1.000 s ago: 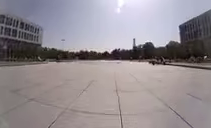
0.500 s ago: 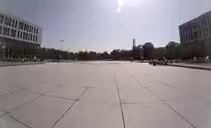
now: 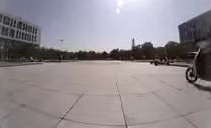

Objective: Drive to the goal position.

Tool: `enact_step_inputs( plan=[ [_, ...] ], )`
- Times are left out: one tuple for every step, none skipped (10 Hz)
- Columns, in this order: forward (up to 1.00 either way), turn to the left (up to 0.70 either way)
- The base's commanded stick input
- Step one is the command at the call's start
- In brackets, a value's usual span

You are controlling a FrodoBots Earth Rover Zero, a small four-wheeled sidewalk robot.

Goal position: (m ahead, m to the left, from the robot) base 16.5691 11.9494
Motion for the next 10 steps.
enact_step_inputs(
  plan=[
    [1.0,0.0],
    [1.0,0.0],
    [1.0,0.0],
    [1.0,0.0],
    [1.0,0.0],
    [1.0,0.0],
    [1.0,0.0],
    [1.0,0.0],
    [1.0,0.0],
    [1.0,0.0]
  ],
)
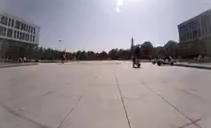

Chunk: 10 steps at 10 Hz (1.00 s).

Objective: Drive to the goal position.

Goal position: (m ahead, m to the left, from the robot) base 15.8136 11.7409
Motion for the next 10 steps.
enact_step_inputs(
  plan=[
    [1.0,0.0],
    [1.0,0.0],
    [1.0,0.0],
    [1.0,0.0],
    [1.0,0.0],
    [1.0,0.0],
    [1.0,0.0],
    [1.0,0.0],
    [1.0,0.0],
    [1.0,0.0]
  ],
)
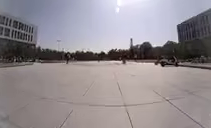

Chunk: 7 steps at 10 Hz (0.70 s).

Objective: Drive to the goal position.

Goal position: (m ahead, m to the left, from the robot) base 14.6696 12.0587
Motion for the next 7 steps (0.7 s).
enact_step_inputs(
  plan=[
    [1.0,0.0],
    [1.0,0.0],
    [1.0,0.0],
    [1.0,0.0],
    [1.0,0.0],
    [1.0,0.0],
    [1.0,0.0]
  ],
)
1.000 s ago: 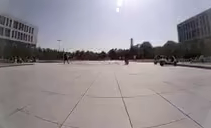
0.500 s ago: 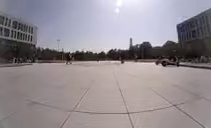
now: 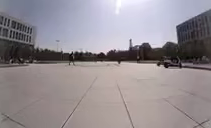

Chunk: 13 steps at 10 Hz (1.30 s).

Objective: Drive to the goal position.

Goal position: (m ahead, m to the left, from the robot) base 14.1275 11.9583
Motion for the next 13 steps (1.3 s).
enact_step_inputs(
  plan=[
    [1.0,0.0],
    [1.0,0.0],
    [1.0,0.0],
    [1.0,0.0],
    [1.0,0.0],
    [1.0,0.0],
    [1.0,0.0],
    [1.0,0.0],
    [1.0,0.0],
    [1.0,0.0],
    [1.0,0.0],
    [1.0,0.0],
    [1.0,0.0]
  ],
)
